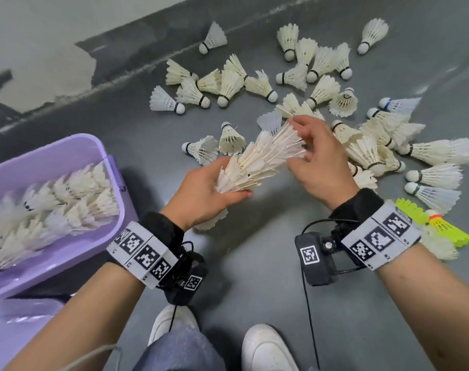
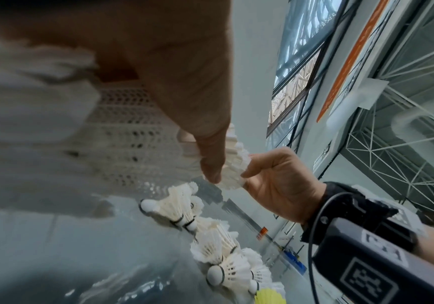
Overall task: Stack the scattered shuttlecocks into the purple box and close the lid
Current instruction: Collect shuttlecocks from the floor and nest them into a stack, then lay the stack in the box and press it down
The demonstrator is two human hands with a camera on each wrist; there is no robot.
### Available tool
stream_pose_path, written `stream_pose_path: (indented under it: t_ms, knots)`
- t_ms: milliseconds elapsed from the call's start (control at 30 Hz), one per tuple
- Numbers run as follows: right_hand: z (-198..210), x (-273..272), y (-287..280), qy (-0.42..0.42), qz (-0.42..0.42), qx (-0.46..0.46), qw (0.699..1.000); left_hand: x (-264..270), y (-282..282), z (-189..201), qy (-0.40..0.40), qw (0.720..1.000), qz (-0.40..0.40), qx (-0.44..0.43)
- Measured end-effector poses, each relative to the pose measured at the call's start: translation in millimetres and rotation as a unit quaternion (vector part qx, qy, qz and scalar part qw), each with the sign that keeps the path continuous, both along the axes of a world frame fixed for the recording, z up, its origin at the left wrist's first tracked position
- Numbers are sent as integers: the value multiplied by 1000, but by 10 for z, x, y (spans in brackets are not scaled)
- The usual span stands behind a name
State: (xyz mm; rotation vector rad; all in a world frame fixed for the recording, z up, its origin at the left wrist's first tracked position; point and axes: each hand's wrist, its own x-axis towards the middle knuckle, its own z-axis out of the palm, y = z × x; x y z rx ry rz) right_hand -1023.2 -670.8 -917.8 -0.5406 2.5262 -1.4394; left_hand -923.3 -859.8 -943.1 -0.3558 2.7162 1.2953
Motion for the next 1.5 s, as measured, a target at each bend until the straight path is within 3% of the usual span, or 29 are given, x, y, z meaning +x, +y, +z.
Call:
stream_pose_path:
  t_ms: [100,233,433,567,700,800,1167,1267,1367,1500]
  knots:
    - [11,28,-144,31,38,16,999,55,-125,193,22,998,2,-56]
    - [152,143,-385,-8,14,-76,997,145,-302,525,48,993,4,-107]
    - [356,297,-934,-71,52,-181,980,396,-739,847,52,984,65,-155]
    - [282,524,-1441,-21,83,-143,986,737,-1175,855,24,973,137,-183]
    - [129,900,-1887,-13,169,-103,980,1204,-1576,818,-14,949,205,-240]
    - [117,1196,-2142,-8,229,-73,971,1542,-1849,764,-53,942,242,-226]
    - [-59,1351,-2610,-6,331,221,917,1869,-2239,83,-214,959,149,-108]
    - [-74,1368,-2683,-20,360,280,889,1837,-2264,-103,-246,955,114,-119]
    - [-73,1397,-2745,36,393,345,852,1805,-2274,-195,-270,950,91,-125]
    - [-50,1475,-2792,52,419,401,813,1791,-2243,-261,-353,922,53,-147]
